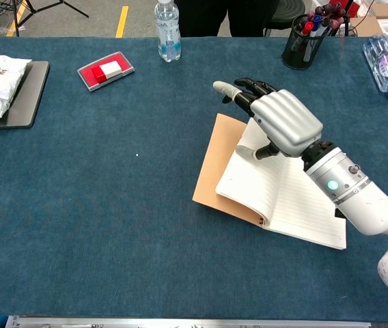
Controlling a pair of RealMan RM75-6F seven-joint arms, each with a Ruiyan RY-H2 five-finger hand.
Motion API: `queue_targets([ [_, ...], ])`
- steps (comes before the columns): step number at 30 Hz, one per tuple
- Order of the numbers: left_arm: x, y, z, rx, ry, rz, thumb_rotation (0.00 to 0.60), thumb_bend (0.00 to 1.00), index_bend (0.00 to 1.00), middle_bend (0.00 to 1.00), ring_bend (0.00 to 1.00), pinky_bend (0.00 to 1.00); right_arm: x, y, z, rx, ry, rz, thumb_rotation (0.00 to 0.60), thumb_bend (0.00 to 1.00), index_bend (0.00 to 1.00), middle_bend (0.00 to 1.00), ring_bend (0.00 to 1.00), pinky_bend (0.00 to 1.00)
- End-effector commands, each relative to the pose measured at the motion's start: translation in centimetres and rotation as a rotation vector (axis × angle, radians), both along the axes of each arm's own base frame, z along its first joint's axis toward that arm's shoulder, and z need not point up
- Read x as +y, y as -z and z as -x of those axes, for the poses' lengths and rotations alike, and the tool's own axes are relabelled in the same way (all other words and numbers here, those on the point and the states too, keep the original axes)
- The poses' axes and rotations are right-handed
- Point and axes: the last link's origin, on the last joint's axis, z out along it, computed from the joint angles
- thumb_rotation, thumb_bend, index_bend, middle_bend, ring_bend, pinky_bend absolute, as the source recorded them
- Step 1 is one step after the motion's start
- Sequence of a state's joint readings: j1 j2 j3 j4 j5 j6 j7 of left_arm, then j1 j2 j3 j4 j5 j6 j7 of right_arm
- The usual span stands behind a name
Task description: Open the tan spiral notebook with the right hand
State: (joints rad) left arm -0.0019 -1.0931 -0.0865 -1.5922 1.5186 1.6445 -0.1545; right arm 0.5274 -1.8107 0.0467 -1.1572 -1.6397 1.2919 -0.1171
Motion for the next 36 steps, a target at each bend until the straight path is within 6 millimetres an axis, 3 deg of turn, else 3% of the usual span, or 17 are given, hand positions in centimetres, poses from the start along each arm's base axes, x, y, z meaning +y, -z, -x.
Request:
queue_targets([
  [1, 0.0, 0.1, 0.0, 0.002, -0.001, 0.003, 0.600, 0.28, 0.46, 0.40, 0.31, 0.50, -0.2, 0.2, 0.1, 0.006, 0.008, -0.001, 0.600, 0.18, 0.03, 0.27, 0.09, 0.16],
  [9, 0.0, 0.0, 0.1, 0.000, -0.002, 0.001, 0.600, 0.28, 0.46, 0.40, 0.31, 0.50, -0.8, 0.9, 0.5, 0.003, 0.041, -0.014, 0.600, 0.18, 0.03, 0.27, 0.09, 0.16],
  [17, 0.0, 0.0, 0.0, 0.000, -0.001, 0.000, 0.600, 0.28, 0.46, 0.40, 0.31, 0.50, -0.4, -0.3, 0.1, -0.022, 0.019, 0.003, 0.600, 0.18, 0.03, 0.27, 0.09, 0.16],
  [36, 0.1, 0.2, -0.1, 0.008, -0.001, 0.004, 0.600, 0.28, 0.46, 0.40, 0.31, 0.50, 2.4, -9.3, -0.8, -0.099, -0.020, 0.121, 0.600, 0.13, 0.03, 0.27, 0.09, 0.16],
])
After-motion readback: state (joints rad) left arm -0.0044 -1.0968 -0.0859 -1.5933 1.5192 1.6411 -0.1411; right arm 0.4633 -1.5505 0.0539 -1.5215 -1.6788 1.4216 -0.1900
